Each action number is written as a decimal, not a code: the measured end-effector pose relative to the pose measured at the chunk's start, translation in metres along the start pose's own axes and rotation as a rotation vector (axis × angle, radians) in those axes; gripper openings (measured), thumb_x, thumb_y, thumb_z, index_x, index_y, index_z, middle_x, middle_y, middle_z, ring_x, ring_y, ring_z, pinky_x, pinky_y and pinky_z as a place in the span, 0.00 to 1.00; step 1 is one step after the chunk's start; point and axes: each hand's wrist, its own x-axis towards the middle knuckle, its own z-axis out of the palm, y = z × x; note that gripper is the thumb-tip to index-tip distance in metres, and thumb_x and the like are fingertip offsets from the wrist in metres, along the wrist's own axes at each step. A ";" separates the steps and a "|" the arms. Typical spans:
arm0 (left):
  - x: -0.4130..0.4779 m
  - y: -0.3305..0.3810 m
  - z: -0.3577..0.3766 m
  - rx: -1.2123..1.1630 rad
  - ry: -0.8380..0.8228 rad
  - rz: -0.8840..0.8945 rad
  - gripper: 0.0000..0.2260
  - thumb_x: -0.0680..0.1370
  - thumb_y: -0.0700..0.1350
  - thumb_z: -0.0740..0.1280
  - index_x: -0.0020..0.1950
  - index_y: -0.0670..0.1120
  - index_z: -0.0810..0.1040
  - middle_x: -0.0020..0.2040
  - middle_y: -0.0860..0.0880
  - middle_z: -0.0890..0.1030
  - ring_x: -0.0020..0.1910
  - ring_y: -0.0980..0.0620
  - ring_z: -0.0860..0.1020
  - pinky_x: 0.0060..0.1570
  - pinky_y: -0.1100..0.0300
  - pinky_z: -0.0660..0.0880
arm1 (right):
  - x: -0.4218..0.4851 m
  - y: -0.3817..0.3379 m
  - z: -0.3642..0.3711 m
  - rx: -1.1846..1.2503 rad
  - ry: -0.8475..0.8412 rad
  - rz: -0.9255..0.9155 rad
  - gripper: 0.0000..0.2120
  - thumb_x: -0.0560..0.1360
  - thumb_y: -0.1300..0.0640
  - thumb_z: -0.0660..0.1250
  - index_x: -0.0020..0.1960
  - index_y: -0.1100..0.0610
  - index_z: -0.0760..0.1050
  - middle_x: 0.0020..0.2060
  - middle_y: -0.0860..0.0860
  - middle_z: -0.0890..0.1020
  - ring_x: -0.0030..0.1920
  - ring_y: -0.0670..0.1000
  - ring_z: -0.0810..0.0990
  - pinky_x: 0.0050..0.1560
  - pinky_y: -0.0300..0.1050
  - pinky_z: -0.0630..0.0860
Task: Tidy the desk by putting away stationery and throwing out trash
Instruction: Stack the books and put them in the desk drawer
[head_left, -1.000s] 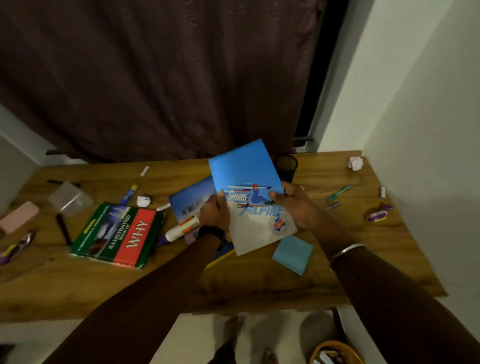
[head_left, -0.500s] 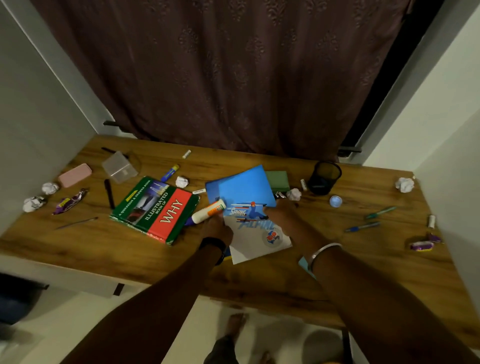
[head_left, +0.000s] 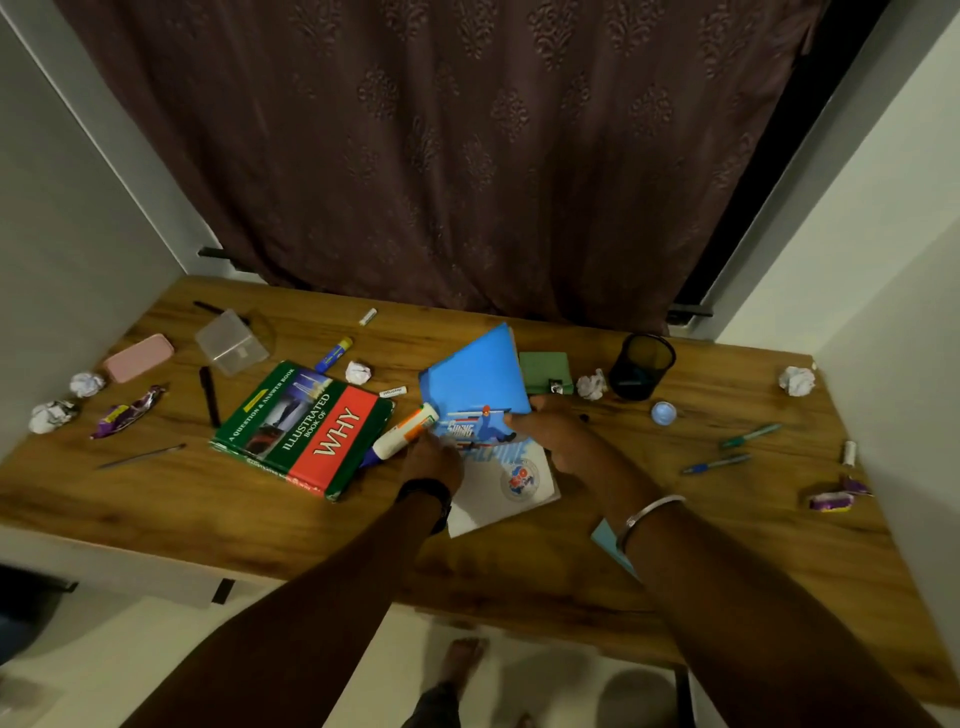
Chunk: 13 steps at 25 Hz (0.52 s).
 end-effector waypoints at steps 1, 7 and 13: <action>0.002 0.002 0.001 -0.071 -0.023 -0.015 0.20 0.81 0.50 0.63 0.69 0.41 0.74 0.68 0.39 0.78 0.67 0.37 0.76 0.65 0.49 0.73 | -0.005 -0.008 -0.002 -0.032 0.024 -0.061 0.14 0.80 0.63 0.70 0.64 0.67 0.78 0.53 0.58 0.82 0.49 0.56 0.82 0.49 0.49 0.76; 0.028 -0.004 0.017 -0.536 -0.178 0.065 0.25 0.69 0.66 0.73 0.59 0.52 0.80 0.55 0.49 0.86 0.55 0.46 0.84 0.57 0.42 0.81 | -0.043 -0.029 -0.025 -0.107 0.105 -0.348 0.13 0.82 0.58 0.67 0.66 0.56 0.75 0.55 0.55 0.84 0.51 0.53 0.86 0.48 0.50 0.84; -0.038 0.049 -0.036 -0.664 0.067 0.381 0.09 0.79 0.38 0.71 0.53 0.41 0.72 0.43 0.50 0.80 0.38 0.63 0.78 0.42 0.63 0.76 | -0.060 -0.017 -0.042 -0.028 0.161 -0.380 0.18 0.80 0.63 0.70 0.68 0.56 0.72 0.61 0.53 0.82 0.60 0.52 0.83 0.54 0.43 0.83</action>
